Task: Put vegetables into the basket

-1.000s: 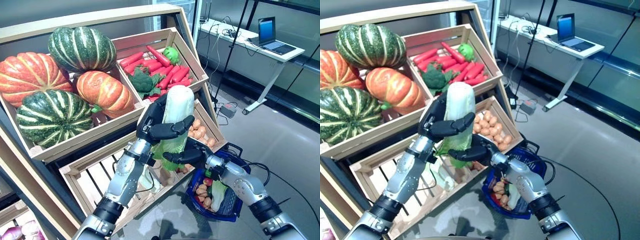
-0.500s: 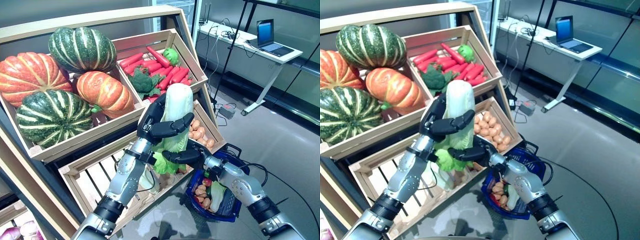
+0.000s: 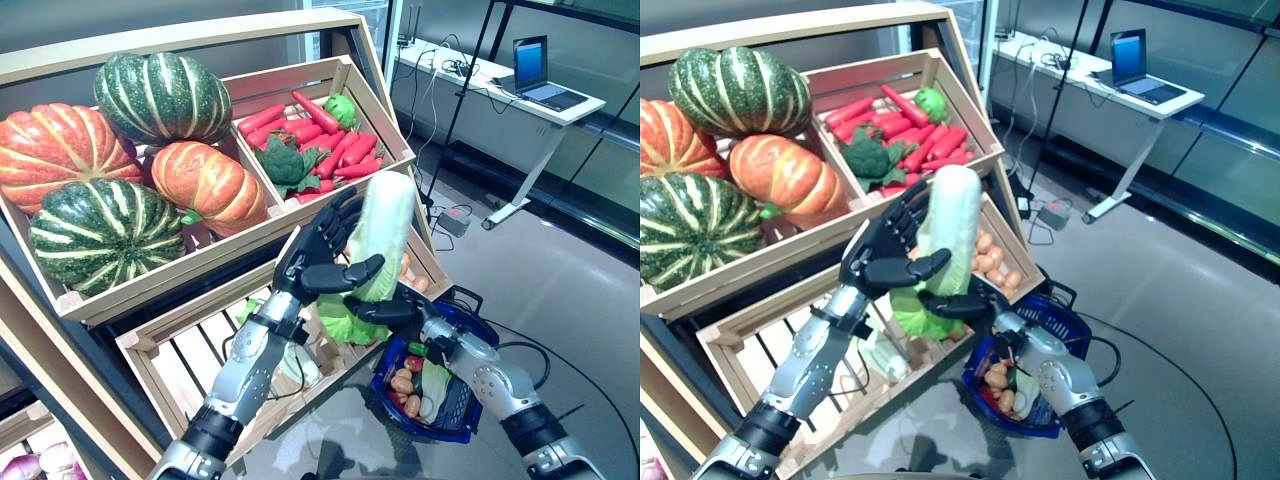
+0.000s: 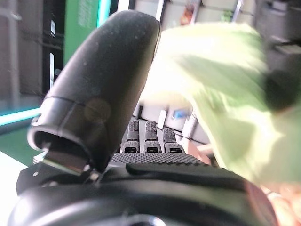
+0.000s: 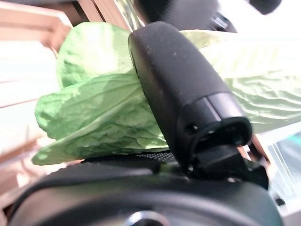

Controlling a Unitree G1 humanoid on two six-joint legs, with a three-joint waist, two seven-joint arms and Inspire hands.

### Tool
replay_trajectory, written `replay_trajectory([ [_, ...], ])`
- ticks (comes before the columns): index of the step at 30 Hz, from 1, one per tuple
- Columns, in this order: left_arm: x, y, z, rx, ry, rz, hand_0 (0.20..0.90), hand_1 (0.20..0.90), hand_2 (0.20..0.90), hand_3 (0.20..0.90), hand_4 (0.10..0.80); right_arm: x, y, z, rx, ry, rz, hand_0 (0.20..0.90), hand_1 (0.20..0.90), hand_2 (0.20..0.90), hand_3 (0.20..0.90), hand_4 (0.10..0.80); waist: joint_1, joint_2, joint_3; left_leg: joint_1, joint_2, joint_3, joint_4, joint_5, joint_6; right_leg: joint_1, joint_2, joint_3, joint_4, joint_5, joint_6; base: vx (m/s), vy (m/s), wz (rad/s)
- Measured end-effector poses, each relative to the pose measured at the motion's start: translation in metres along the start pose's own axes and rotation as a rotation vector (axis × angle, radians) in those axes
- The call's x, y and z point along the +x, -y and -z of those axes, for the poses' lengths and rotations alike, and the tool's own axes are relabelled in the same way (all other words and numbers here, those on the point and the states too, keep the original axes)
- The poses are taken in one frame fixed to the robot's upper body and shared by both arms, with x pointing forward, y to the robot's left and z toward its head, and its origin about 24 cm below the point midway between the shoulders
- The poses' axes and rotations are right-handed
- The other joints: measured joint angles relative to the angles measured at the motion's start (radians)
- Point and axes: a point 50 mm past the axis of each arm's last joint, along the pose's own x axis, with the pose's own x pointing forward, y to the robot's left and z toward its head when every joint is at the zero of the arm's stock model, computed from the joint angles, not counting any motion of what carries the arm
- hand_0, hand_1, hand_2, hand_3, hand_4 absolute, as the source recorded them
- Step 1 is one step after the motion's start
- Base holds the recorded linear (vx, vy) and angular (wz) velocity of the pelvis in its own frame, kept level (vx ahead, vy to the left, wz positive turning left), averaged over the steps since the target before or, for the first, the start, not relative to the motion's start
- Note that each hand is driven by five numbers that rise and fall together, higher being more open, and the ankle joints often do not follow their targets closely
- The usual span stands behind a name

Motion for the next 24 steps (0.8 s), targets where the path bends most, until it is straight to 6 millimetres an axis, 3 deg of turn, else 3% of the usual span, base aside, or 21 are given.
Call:
replay_trajectory([
  [5, -0.013, -0.03, 0.003, 0.056, -0.033, -0.137, 0.9, 0.9, 0.9, 0.9, 0.8, -0.02, 0.03, 0.013, 0.057, 0.02, 0.161, 0.3, 0.3, 0.3, 0.3, 0.4, 0.0, 0.001, 0.0, -0.001, 0.001, 0.003, 0.0, 0.0, 0.0, -0.002, 0.0, 0.002, 0.0, 0.0, 0.0, 0.0, -0.01, -0.01],
  [9, -0.024, -0.05, 0.007, 0.077, -0.066, -0.248, 0.9, 0.9, 0.9, 0.9, 0.8, -0.035, 0.05, 0.039, 0.105, 0.002, 0.293, 0.3, 0.3, 0.3, 0.3, 0.4, -0.005, 0.002, 0.001, -0.003, 0.001, 0.008, 0.0, 0.0, 0.0, -0.007, 0.0, 0.006, 0.0, 0.002, 0.0, -0.005, -0.011, -0.03],
  [16, -0.035, -0.06, 0.014, 0.085, -0.097, -0.323, 0.9, 0.9, 0.9, 0.9, 0.8, -0.066, 0.067, 0.086, 0.195, -0.086, 0.477, 0.3, 0.3, 0.3, 0.3, 0.4, -0.006, 0.017, 0.009, -0.012, 0.001, 0.01, 0.0, 0.0, 0.0, -0.017, 0.0, 0.008, -0.004, 0.003, 0.0, 0.007, -0.03, -0.01],
  [20, -0.036, -0.063, 0.015, 0.103, -0.107, -0.343, 0.9, 0.9, 0.9, 0.9, 0.8, -0.075, 0.077, 0.086, 0.182, -0.107, 0.525, 0.3, 0.3, 0.3, 0.3, 0.4, -0.015, 0.031, 0.017, -0.015, 0.001, 0.011, 0.0, 0.0, 0.0, -0.02, 0.0, 0.009, -0.004, 0.005, 0.001, 0.031, -0.048, -0.01],
  [24, -0.041, -0.069, 0.022, 0.119, -0.146, -0.4, 0.9, 0.9, 0.9, 0.9, 0.8, -0.083, 0.097, 0.069, 0.2, -0.047, 0.625, 0.3, 0.3, 0.3, 0.3, 0.4, -0.016, 0.043, 0.025, -0.04, 0.002, 0.012, 0.0, 0.002, 0.001, -0.047, 0.0, 0.009, -0.003, 0.009, -0.001, -0.042, -0.016, -0.01],
])
